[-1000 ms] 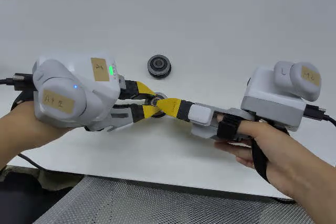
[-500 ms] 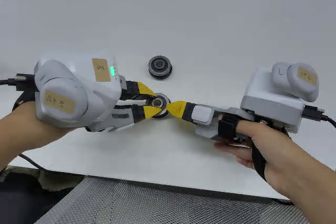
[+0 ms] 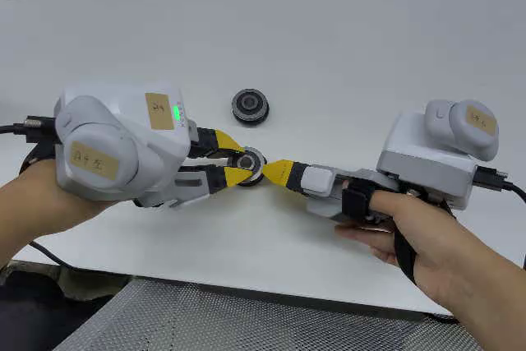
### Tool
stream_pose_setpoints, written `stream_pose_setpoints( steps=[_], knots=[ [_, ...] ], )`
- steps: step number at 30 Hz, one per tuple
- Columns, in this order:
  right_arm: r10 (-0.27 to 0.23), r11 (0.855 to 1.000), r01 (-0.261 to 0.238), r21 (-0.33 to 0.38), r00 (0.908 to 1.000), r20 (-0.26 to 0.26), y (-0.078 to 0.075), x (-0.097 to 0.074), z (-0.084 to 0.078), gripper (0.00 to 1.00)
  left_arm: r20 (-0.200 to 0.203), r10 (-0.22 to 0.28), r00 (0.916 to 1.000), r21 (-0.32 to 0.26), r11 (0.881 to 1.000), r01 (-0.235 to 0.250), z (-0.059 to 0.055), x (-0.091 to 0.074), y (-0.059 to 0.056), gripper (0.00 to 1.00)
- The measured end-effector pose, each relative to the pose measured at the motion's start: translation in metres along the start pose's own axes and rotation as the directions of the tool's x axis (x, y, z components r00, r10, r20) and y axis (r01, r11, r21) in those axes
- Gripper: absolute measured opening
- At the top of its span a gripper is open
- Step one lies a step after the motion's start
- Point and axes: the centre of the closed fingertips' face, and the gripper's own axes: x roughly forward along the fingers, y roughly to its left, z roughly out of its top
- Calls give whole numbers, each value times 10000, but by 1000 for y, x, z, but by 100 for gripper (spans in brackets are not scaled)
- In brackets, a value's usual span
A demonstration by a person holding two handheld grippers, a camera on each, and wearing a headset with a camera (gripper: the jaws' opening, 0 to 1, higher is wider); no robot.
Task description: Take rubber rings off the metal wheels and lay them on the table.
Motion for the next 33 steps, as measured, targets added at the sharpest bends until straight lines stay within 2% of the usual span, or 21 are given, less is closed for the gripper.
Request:
stream_pose_setpoints(
  steps=[6, 18, 22, 26, 31, 33],
  knots=[
    [-182, 9995, 182, 242, 9998, 31, -2, 0, 0, 1, 1, 0, 10000, -9, 10000, 0, 0, 0, 0, 12],
    [-250, 9996, 251, -99, 9997, 84, 3, 1, 2, 0, 25, 5, 10000, -55, 10000, -4, 0, 0, 1, 12],
    [-349, 9989, 351, -319, 9994, 63, 5, 2, 1, 0, 14, 1, 10000, -58, 10000, -1, 1, 0, 1, 12],
    [-600, 9934, 592, -979, 9982, -57, 6, 2, 2, 1, -2, 6, 10000, -113, 9999, -6, 0, 0, 1, 12],
    [-616, 9936, 614, -945, 9981, 5, 6, 2, 1, 1, -21, 29, 10000, -65, 10000, -29, 0, 0, 1, 12],
    [-660, 9911, 657, -1156, 9978, 17, 7, 2, 1, 1, -24, 25, 10000, -56, 10000, -25, 0, 0, 1, 12]
  ],
)
